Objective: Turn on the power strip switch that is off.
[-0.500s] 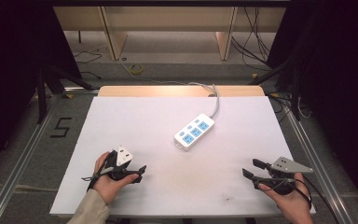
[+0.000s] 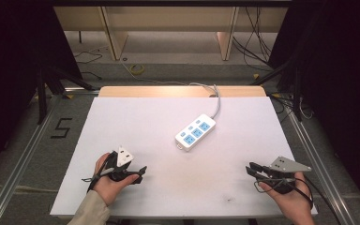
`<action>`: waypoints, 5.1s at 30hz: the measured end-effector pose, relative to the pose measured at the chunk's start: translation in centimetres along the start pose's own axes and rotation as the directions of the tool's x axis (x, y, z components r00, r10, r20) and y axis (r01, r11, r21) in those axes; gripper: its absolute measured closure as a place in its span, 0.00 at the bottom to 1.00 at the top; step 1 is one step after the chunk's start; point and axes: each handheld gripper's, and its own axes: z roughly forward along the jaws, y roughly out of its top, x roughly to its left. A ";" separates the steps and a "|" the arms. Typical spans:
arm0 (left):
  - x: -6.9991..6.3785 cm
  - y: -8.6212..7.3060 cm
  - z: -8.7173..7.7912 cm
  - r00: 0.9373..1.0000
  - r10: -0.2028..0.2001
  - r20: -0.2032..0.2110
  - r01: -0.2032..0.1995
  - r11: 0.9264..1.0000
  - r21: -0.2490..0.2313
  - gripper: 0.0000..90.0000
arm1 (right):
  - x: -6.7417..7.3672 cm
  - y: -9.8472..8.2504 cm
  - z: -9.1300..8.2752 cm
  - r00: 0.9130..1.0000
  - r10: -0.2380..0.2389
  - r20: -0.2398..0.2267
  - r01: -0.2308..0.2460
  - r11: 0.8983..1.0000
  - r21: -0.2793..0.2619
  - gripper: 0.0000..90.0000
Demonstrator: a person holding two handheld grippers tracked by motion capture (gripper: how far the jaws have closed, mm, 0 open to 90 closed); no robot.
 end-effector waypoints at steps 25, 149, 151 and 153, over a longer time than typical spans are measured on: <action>0.0 0.1 -0.2 1.000 0.006 -0.010 -0.006 1.000 0.007 0.21 | 0.4 2.0 0.6 1.000 -0.016 -0.026 0.020 0.984 0.176 1.00; -0.6 0.2 0.0 0.999 0.032 0.007 -0.033 0.999 0.004 0.22 | 2.4 13.5 9.5 0.983 -0.140 -0.116 0.173 0.919 0.354 1.00; -0.6 0.2 0.0 0.999 0.032 0.008 -0.032 0.999 0.004 0.22 | 2.4 13.6 9.6 0.983 -0.141 -0.118 0.175 0.917 0.359 1.00; -0.6 0.2 0.0 0.999 0.032 0.008 -0.032 0.999 0.004 0.23 | 2.4 13.7 9.7 0.983 -0.143 -0.114 0.175 0.917 0.360 1.00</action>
